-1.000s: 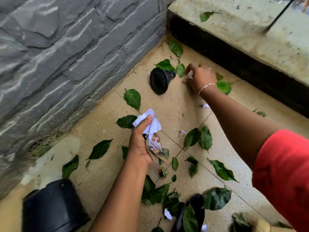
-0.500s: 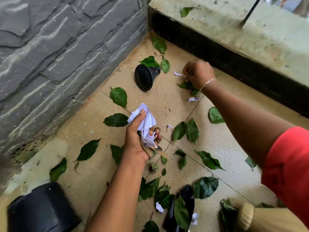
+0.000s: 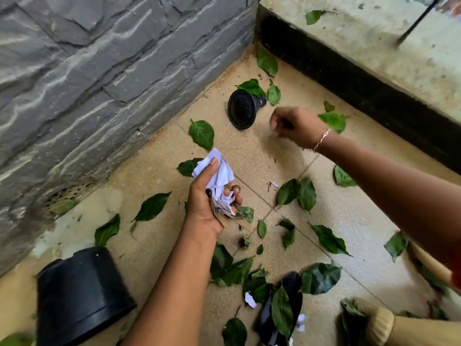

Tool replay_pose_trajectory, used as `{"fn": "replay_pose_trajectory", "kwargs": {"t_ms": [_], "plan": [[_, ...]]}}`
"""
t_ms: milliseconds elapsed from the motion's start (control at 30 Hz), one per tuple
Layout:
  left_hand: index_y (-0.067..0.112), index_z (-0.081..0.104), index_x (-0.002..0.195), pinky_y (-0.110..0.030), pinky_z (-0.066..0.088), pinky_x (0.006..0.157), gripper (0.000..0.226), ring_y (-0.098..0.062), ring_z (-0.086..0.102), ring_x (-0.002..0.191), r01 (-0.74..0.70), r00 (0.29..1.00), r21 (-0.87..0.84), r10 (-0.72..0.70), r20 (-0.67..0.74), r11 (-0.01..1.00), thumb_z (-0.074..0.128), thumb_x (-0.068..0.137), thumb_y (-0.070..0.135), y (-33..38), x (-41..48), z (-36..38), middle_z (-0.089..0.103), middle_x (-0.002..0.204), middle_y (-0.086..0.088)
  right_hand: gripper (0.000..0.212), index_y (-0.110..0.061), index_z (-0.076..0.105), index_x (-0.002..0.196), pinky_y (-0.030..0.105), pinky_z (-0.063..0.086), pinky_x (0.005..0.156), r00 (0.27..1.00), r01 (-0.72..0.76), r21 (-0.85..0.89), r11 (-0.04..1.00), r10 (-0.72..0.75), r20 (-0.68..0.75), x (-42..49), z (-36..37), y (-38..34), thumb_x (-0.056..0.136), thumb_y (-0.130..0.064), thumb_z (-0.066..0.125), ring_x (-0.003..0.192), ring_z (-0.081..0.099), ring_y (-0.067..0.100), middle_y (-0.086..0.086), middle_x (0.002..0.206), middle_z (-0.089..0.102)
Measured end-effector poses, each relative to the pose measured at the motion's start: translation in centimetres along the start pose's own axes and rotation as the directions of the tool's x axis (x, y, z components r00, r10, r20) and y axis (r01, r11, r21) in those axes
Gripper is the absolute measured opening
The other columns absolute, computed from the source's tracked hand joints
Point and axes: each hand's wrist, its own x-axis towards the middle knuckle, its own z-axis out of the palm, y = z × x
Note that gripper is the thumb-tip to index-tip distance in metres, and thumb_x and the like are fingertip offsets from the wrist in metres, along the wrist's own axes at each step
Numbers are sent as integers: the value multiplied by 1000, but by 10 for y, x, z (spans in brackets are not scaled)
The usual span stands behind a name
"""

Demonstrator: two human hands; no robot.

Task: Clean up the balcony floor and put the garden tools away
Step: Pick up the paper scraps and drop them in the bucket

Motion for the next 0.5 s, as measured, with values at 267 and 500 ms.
{"fn": "replay_pose_trajectory", "kwargs": {"t_ms": [267, 500], "plan": [[26, 53, 105, -23, 47, 50, 18, -15, 49, 57, 70, 997, -13, -70, 12, 997, 45, 93, 37, 3, 0, 5, 43, 76, 5, 19, -9, 69, 100, 31, 43, 78, 899, 290, -201, 936, -194, 393, -44, 41, -17, 84, -8, 59, 93, 59, 26, 11, 102, 64], [28, 58, 91, -25, 44, 57, 17, -15, 48, 58, 59, 998, -3, -59, 37, 998, 45, 94, 37, 2, -4, 7, 43, 73, 1, 16, -4, 67, 96, 35, 45, 74, 906, 338, -251, 907, -241, 347, -55, 49, -9, 84, -5, 57, 88, 59, 29, 14, 95, 63]]}}
